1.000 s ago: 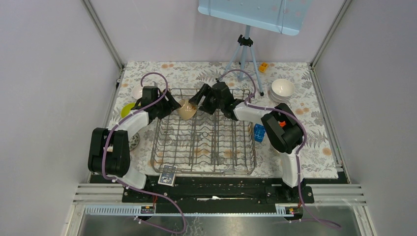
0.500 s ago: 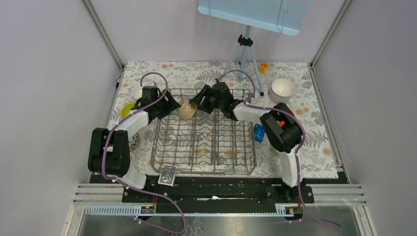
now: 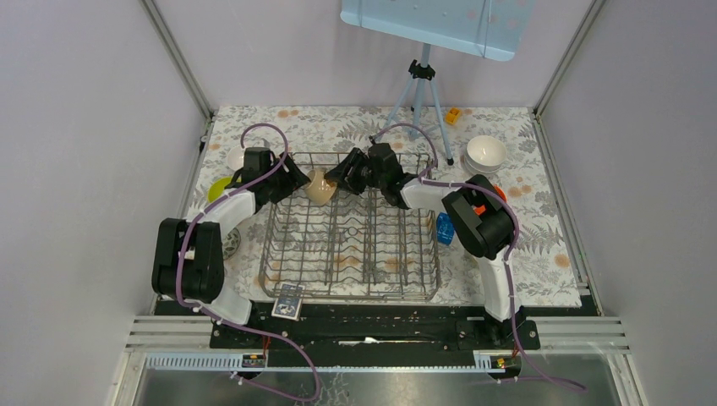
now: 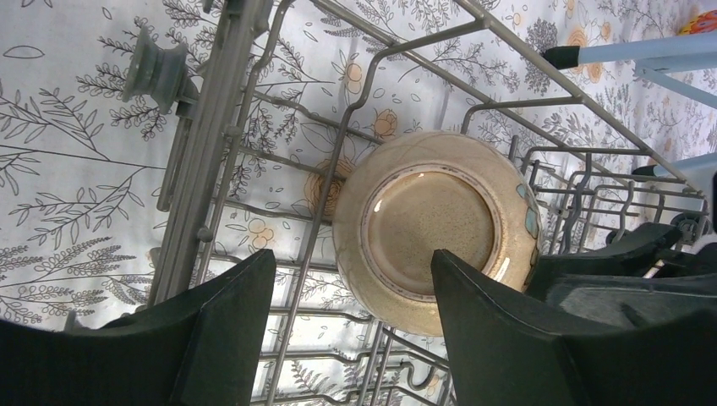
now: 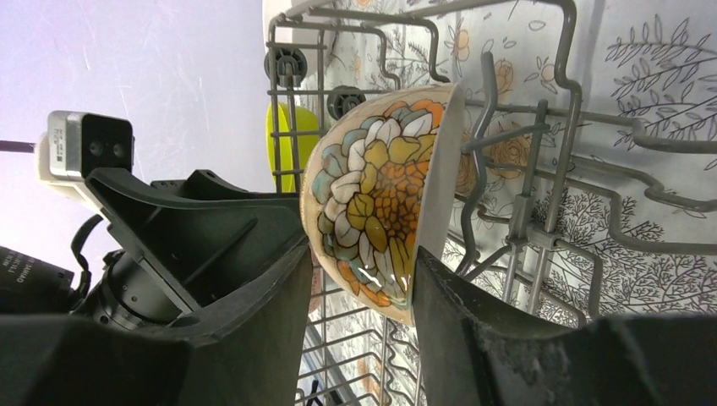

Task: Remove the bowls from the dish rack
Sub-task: Pick up the bowl from the dish rack.

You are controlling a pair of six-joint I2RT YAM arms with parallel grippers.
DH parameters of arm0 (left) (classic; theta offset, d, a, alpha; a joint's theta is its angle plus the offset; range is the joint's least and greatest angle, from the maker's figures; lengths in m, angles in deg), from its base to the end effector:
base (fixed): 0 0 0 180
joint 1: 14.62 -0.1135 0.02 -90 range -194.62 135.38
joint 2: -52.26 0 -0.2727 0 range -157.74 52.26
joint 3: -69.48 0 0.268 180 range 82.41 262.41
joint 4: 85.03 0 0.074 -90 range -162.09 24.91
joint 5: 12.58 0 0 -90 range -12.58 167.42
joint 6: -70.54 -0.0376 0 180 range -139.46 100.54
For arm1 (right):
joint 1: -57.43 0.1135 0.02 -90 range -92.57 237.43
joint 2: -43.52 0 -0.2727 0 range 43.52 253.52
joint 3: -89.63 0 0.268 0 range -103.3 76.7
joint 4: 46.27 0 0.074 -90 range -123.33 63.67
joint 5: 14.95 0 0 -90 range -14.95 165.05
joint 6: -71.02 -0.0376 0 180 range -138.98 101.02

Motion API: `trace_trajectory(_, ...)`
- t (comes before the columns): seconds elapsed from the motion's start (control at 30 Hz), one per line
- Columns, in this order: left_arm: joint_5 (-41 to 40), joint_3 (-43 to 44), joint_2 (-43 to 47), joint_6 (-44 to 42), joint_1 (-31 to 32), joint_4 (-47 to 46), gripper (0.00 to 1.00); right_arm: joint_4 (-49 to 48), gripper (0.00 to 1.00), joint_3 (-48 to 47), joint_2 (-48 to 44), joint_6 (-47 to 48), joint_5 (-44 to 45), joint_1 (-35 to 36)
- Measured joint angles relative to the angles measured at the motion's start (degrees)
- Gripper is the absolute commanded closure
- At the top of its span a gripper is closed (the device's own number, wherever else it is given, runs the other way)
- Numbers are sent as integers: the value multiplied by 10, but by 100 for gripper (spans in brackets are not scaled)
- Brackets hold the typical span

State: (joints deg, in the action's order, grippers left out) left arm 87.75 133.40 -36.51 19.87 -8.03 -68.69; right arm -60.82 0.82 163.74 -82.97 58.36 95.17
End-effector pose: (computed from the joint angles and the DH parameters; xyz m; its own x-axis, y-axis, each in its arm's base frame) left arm 0.3378 -0.0458 0.2004 -0.6626 -0.5511 -0.5072 -0.2236 0.7919 -0.5683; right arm 0.3819 0.3092 0.1776 -0.8228 0.4517 -0.3448 -0.1463 0.4179 0.8966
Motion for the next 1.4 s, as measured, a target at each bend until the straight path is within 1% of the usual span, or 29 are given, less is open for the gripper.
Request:
trace_trajectory(0.17,2,0,-4,0,0,-2,28,-23,51,0,21,-13,-26,0)
trace_trajectory(0.27,2,0,-4,1,0,-4,28,-39,54,0,29,-23,-39,0)
trace_trajectory(0.77,-8,0,-4,2,-1,-10,28,-127,64,-10,61,-55,-84,1)
trace_trajectory(1.1,-25,0,-1,4,-1,-14,28,-192,80,-24,94,-86,-101,1)
trace_trajectory(1.2,-32,0,1,6,-1,-12,28,-204,87,-30,102,-96,-106,1)
trace_trajectory(1.3,-38,0,4,8,-1,-7,28,-220,98,-34,111,-106,-112,2)
trace_trajectory(1.33,-41,0,5,8,-1,-5,28,-226,100,-35,114,-110,-114,2)
trace_trajectory(1.4,-47,0,9,9,-1,1,28,-241,100,-38,121,-120,-117,2)
